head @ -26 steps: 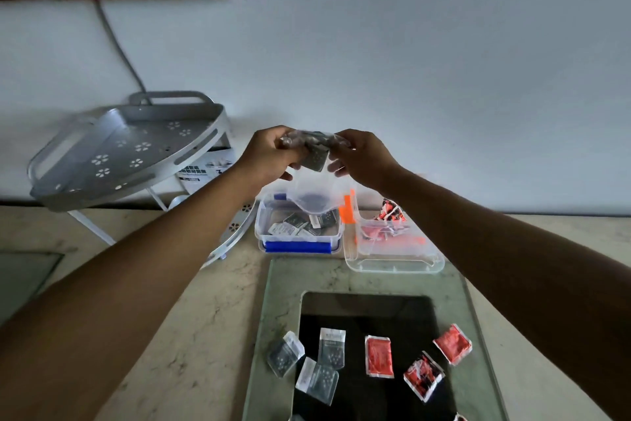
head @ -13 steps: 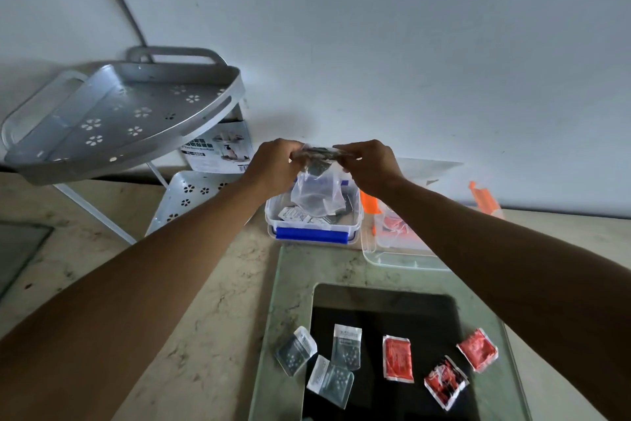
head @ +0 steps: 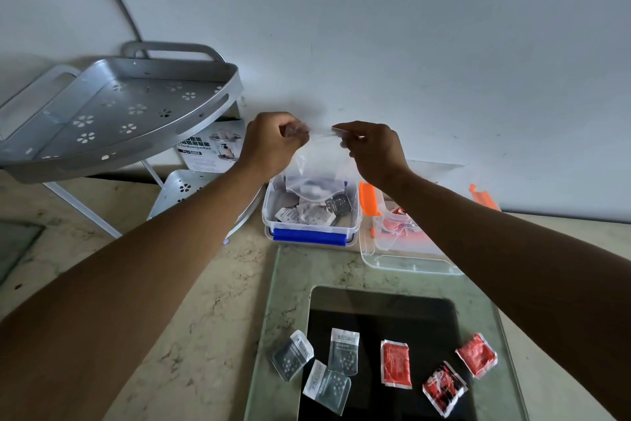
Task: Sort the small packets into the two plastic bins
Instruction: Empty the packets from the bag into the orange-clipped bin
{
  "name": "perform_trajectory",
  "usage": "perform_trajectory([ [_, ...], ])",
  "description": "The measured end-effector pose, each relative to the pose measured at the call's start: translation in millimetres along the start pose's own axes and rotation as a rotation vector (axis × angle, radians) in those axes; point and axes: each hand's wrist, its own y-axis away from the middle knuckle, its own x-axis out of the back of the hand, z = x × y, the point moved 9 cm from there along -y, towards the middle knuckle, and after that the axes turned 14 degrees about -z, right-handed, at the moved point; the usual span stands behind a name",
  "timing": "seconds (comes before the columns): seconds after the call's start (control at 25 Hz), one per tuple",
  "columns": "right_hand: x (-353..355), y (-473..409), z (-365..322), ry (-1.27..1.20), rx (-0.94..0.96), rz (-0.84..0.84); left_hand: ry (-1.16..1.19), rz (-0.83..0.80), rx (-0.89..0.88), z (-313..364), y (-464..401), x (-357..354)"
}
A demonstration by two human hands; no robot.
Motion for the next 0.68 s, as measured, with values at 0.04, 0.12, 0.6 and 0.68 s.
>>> perform_trajectory([
  [0.04,1.7,-0.6,-0.3,-0.017,-0.002,0.011,0.005,-0.003,-0.003,0.2,-0.7,0.9],
  [0.12,3.0,1.1,-2.1,-0.032,-0.003,0.027,0.010,-0.018,-0.012,-0.6,-0.8,1.5],
  [0.6,-11.6,7.6,8.1,0.027,-0.101,-0.038,-0.045,0.069,0.050,-20.1,30.7,27.2],
  [0.68,-32.2,10.5,18.1,0.002,-0.154,-0.157,-0.042,0.086,0.077,-35.3,44.1,35.1],
])
